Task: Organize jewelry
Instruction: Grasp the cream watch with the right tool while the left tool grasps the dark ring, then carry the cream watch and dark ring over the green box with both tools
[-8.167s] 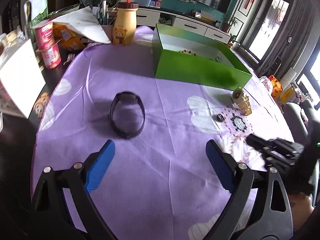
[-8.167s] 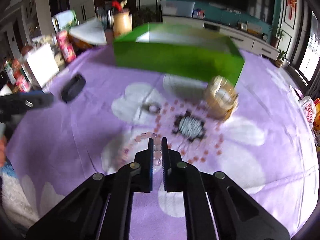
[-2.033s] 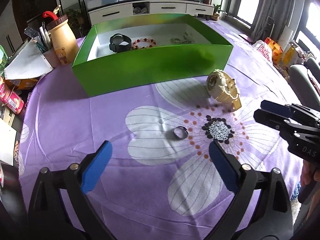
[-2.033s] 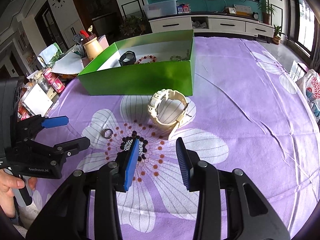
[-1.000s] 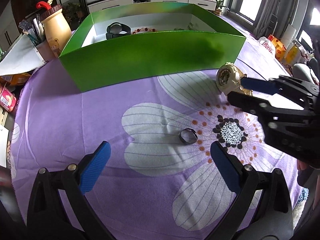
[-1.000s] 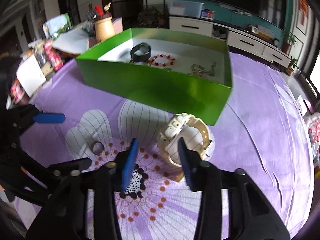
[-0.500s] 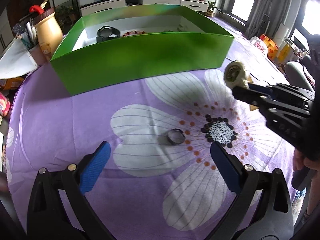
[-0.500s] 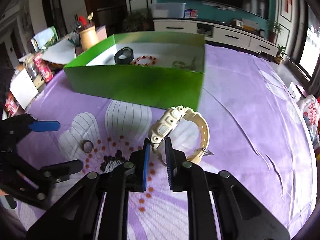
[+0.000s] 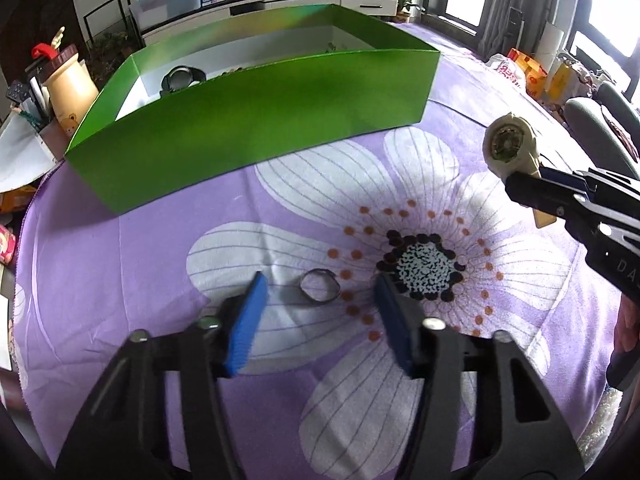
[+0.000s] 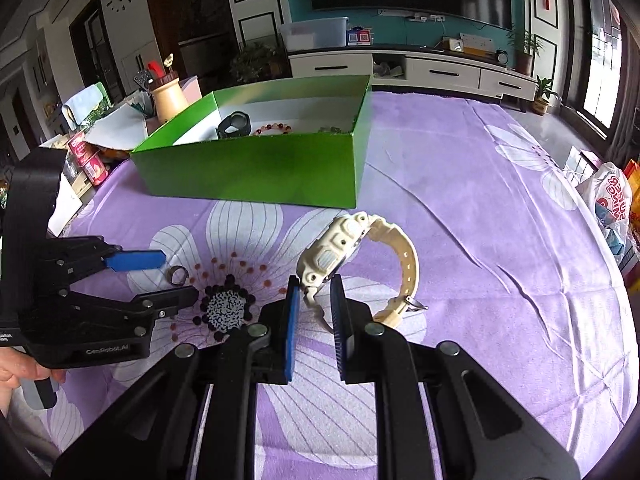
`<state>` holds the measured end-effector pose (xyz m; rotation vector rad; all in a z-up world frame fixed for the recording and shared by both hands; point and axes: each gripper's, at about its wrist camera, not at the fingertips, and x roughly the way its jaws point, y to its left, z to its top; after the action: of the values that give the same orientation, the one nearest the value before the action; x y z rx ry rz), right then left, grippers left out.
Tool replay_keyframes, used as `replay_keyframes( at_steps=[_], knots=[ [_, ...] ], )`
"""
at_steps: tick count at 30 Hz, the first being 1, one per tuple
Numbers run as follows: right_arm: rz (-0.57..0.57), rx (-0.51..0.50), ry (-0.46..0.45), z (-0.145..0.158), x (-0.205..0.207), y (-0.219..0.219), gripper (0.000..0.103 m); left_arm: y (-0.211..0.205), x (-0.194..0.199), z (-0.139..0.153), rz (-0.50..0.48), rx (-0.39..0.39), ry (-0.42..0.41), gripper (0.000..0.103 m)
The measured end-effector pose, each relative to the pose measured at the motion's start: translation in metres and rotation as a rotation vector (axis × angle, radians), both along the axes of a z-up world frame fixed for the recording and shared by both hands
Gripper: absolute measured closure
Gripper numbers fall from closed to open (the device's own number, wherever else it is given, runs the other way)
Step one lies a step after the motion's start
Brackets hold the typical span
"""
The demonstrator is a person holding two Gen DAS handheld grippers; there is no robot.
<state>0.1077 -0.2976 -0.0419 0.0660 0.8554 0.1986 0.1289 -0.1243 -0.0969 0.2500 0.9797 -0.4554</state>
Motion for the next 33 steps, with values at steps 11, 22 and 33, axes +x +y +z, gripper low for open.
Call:
replay_keyframes(
  at_steps=[11, 22, 33],
  knots=[
    [0.005, -0.001, -0.012, 0.005, -0.005, 0.005, 0.088, -0.002, -0.008, 0.002, -0.013, -0.024, -0.010, 0.082],
    [0.025, -0.009, -0.027, 0.015, -0.008, 0.014, 0.088, 0.007, -0.014, 0.016, 0.004, -0.043, -0.042, 0.082],
    [0.065, -0.032, -0.056, 0.030, -0.015, 0.030, 0.088, 0.023, -0.025, 0.047, 0.039, -0.056, -0.128, 0.082]
  ],
)
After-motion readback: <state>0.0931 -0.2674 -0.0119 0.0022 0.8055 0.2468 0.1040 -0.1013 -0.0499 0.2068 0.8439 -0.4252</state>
